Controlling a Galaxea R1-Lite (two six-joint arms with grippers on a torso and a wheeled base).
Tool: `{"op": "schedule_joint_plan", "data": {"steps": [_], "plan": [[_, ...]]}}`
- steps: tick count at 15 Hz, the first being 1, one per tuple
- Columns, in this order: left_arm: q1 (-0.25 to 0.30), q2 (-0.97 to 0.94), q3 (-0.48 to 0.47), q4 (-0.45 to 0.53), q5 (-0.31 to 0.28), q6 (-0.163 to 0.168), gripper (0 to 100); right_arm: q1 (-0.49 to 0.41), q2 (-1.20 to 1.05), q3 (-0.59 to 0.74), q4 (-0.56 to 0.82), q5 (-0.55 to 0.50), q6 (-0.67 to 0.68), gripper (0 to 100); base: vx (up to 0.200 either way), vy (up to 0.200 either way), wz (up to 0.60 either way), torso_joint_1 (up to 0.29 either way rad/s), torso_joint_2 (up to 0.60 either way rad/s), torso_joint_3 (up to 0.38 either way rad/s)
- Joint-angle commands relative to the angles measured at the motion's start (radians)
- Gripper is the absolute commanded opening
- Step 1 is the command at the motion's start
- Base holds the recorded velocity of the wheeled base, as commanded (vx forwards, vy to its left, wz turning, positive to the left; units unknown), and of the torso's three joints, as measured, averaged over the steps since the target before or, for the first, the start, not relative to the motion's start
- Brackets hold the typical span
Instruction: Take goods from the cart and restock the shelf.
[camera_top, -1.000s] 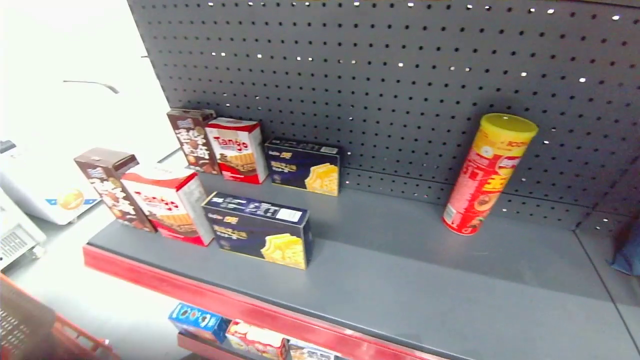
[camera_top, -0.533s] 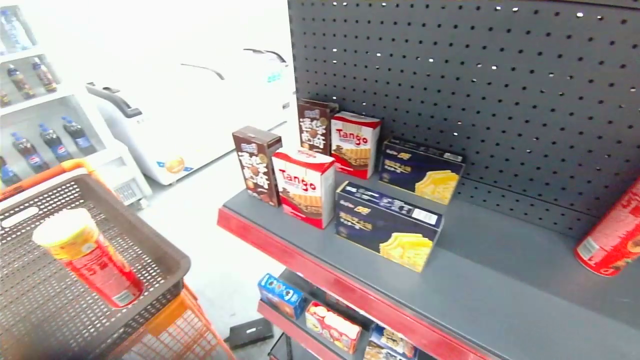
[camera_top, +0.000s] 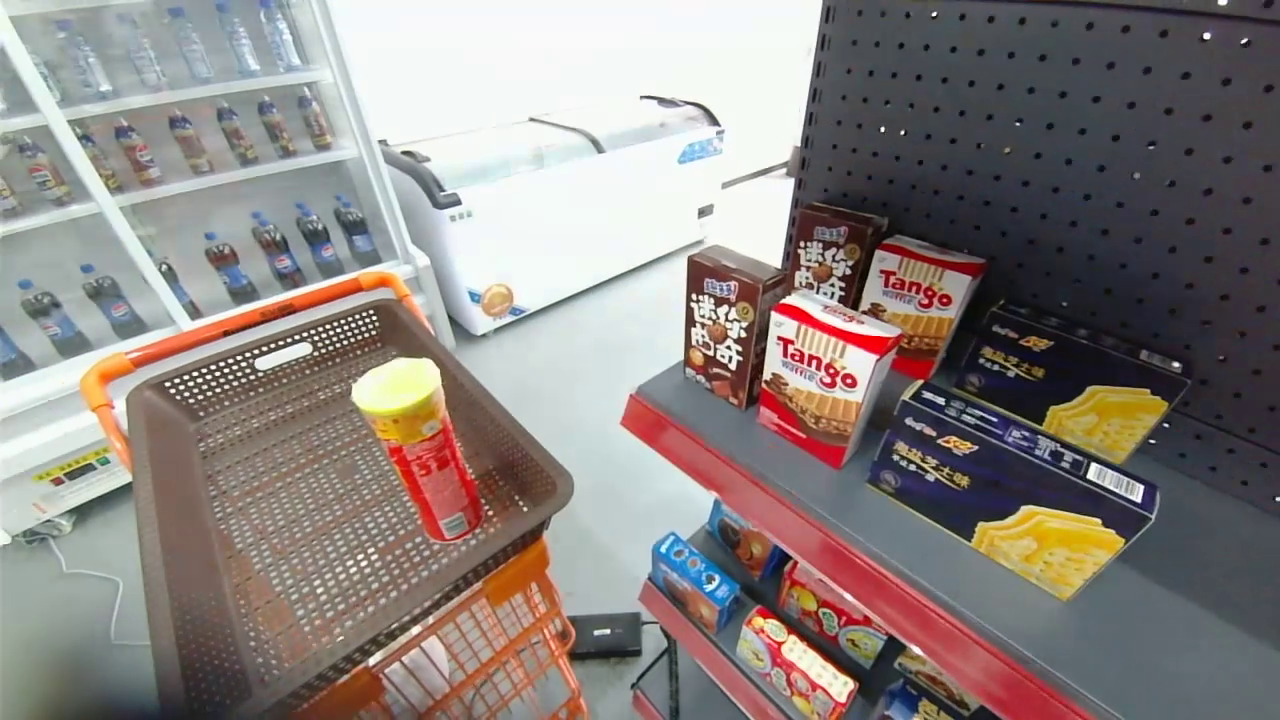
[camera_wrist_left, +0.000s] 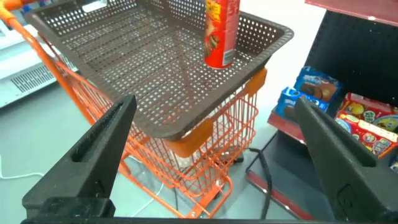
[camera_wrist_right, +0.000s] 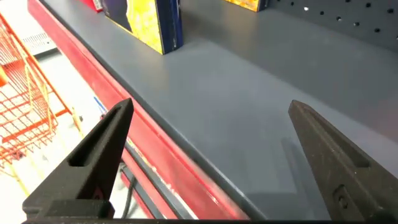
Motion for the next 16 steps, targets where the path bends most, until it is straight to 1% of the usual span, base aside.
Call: {"op": "schedule_joint_plan", "data": {"steps": [1, 4, 6, 7, 9, 10, 11, 12, 13, 14, 15, 16], "plan": [[-0.001, 0.000, 0.000, 0.002, 0.000, 0.003, 100, -0.002, 0.000, 0.000, -0.002, 0.001, 0.000, 100, 0.000, 0.000, 0.00, 0.000, 0.00, 0.000], [-0.001, 0.000, 0.000, 0.002, 0.000, 0.001, 100, -0.002, 0.000, 0.000, -0.002, 0.001, 0.000, 100, 0.000, 0.000, 0.00, 0.000, 0.00, 0.000], [0.000, 0.000, -0.023, 0.002, -0.003, 0.012, 100, -0.002, 0.000, 0.000, -0.002, 0.001, 0.000, 100, 0.000, 0.000, 0.00, 0.000, 0.00, 0.000], [-0.021, 0.130, -0.187, 0.039, -0.005, 0.050, 100, -0.002, 0.000, 0.000, -0.002, 0.001, 0.000, 100, 0.000, 0.000, 0.00, 0.000, 0.00, 0.000], [-0.038, 0.316, -0.351, 0.062, -0.005, 0.055, 100, -0.002, 0.000, 0.000, -0.002, 0.001, 0.000, 100, 0.000, 0.000, 0.00, 0.000, 0.00, 0.000], [-0.041, 0.538, -0.490, 0.054, 0.000, 0.058, 100, -0.002, 0.000, 0.000, -0.002, 0.001, 0.000, 100, 0.000, 0.000, 0.00, 0.000, 0.00, 0.000], [-0.043, 0.636, -0.544, 0.051, -0.001, 0.058, 100, -0.002, 0.000, 0.000, -0.002, 0.001, 0.000, 100, 0.000, 0.000, 0.00, 0.000, 0.00, 0.000], [-0.070, 0.737, -0.589, 0.042, 0.002, 0.059, 100, -0.002, 0.000, 0.000, -0.002, 0.001, 0.000, 100, 0.000, 0.000, 0.00, 0.000, 0.00, 0.000], [-0.089, 0.806, -0.599, 0.027, 0.002, 0.056, 100, -0.002, 0.000, 0.000, -0.002, 0.001, 0.000, 100, 0.000, 0.000, 0.00, 0.000, 0.00, 0.000], [-0.052, 0.888, -0.601, -0.010, -0.003, 0.061, 100, -0.002, 0.000, 0.000, -0.002, 0.001, 0.000, 100, 0.000, 0.000, 0.00, 0.000, 0.00, 0.000], [-0.029, 0.981, -0.604, -0.072, -0.003, 0.064, 100, -0.002, 0.000, 0.000, -0.002, 0.001, 0.000, 100, 0.000, 0.000, 0.00, 0.000, 0.00, 0.000], [-0.043, 1.050, -0.593, -0.104, -0.011, 0.069, 100, -0.002, 0.000, 0.000, -0.002, 0.001, 0.000, 100, 0.000, 0.000, 0.00, 0.000, 0.00, 0.000]]}}
